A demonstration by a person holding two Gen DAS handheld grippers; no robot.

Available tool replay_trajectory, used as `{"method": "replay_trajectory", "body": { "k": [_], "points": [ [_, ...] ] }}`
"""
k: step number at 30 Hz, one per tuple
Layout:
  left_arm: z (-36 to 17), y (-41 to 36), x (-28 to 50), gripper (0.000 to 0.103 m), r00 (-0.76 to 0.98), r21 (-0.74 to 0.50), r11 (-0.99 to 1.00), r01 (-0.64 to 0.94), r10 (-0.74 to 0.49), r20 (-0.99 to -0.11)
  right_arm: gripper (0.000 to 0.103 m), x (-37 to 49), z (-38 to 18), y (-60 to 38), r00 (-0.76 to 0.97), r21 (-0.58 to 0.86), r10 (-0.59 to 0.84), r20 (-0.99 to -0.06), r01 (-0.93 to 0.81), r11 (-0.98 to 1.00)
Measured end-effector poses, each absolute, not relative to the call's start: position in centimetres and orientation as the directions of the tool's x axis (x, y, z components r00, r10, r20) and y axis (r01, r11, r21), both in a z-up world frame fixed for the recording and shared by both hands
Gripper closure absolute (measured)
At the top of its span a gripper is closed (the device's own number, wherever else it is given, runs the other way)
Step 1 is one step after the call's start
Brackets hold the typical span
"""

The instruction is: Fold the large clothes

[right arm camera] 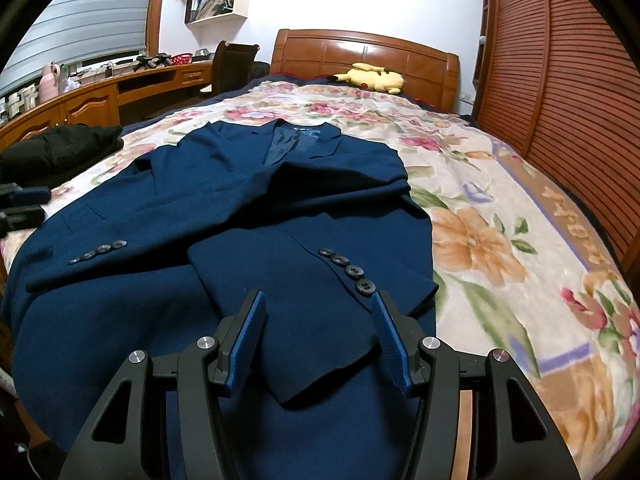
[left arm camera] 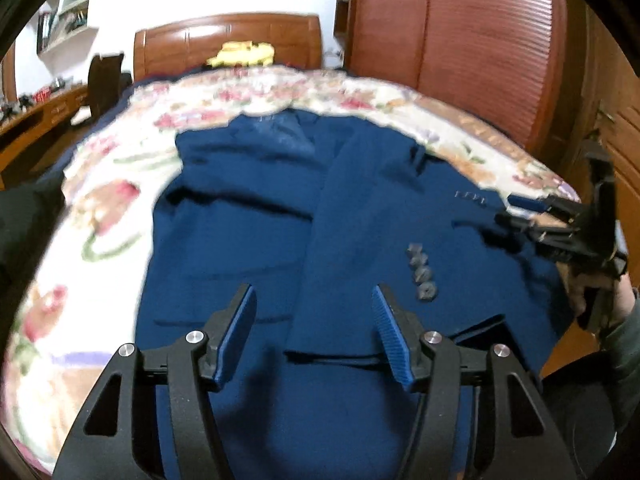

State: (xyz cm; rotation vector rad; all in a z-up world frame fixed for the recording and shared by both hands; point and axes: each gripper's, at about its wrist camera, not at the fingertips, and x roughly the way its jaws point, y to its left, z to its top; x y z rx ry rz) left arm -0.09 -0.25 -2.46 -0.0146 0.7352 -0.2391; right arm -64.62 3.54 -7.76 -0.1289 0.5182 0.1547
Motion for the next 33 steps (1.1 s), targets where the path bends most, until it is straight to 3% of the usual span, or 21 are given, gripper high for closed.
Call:
{"method": "replay_trajectory", "body": {
  "k": [5, 7, 10, 12, 14, 19, 25, 28, 30, 32, 33],
  "points": [
    [-4.5, -0.8, 0.0, 0.042, 0.684, -0.113, 0.968, 0.224, -0.239, -0.689, 0.046, -64.6, -7.8, 3.5, 0.856, -0.084, 0.114, -0.503, -0.180, 0.980],
    [-4.8, -1.1, -0.1, 0.049, 0.676, -0.116, 0.962, 0.248, -0.257, -0.691, 0.046, -64.6, -7.8, 3.5, 0.856, -0.084, 0.114, -0.504, -0.180, 0.980],
    [-4.8, -1.1, 0.1, 0.065, 0.661, -0.131, 0.954, 0.270, -0.282, -0.696, 0.046, -64.6, -7.8, 3.4, 0.856, -0.084, 0.114, -0.504, -0.180, 0.980],
    [-4.8, -1.0, 0.3, 0.089, 0.652, -0.130, 0.953, 0.274, -0.283, -0.703, 0.046, -64.6, -7.8, 3.4, 0.856, -0.086, 0.114, -0.504, -0.180, 0.980],
    [-4.4, -0.8, 0.3, 0.097, 0.653, -0.138, 0.950, 0.281, -0.294, -0.698, 0.046, -64.6, -7.8, 3.4, 0.856, -0.088, 0.112, -0.505, -0.180, 0.980],
    [-1.1, 1.6, 0.7, 0.099, 0.744, -0.105, 0.975, 0.195, -0.217, -0.632, 0.046, -64.6, -7.8, 3.4, 0.856, -0.088, 0.113, -0.504, -0.181, 0.980],
    [0.2, 3.4, 1.8, 0.098, 0.763, -0.064, 0.988, 0.140, -0.148, -0.630, 0.046, -64.7, -7.8, 3.3, 0.857, -0.086, 0.114, -0.503, -0.180, 0.980],
    [0.4, 3.8, 1.1, 0.087, 0.776, -0.093, 0.986, 0.136, -0.164, -0.609, 0.046, -64.6, -7.8, 3.4, 0.857, -0.084, 0.115, -0.503, -0.181, 0.980],
    [0.5, 3.8, 0.5, 0.065, 0.791, -0.085, 0.989, 0.124, -0.150, -0.593, 0.046, -64.6, -7.8, 3.4, 0.857, -0.083, 0.116, -0.503, -0.181, 0.980],
    [0.6, 3.8, -0.5, 0.051, 0.802, -0.096, 0.985, 0.141, -0.171, -0.573, 0.046, -64.5, -7.8, 3.3, 0.857, -0.080, 0.117, -0.502, -0.181, 0.980],
    [0.7, 3.9, -0.8, 0.037, 0.803, -0.098, 0.985, 0.145, -0.175, -0.569, 0.046, -64.5, -7.8, 3.2, 0.857, -0.078, 0.118, -0.502, -0.181, 0.980]
  ]
}}
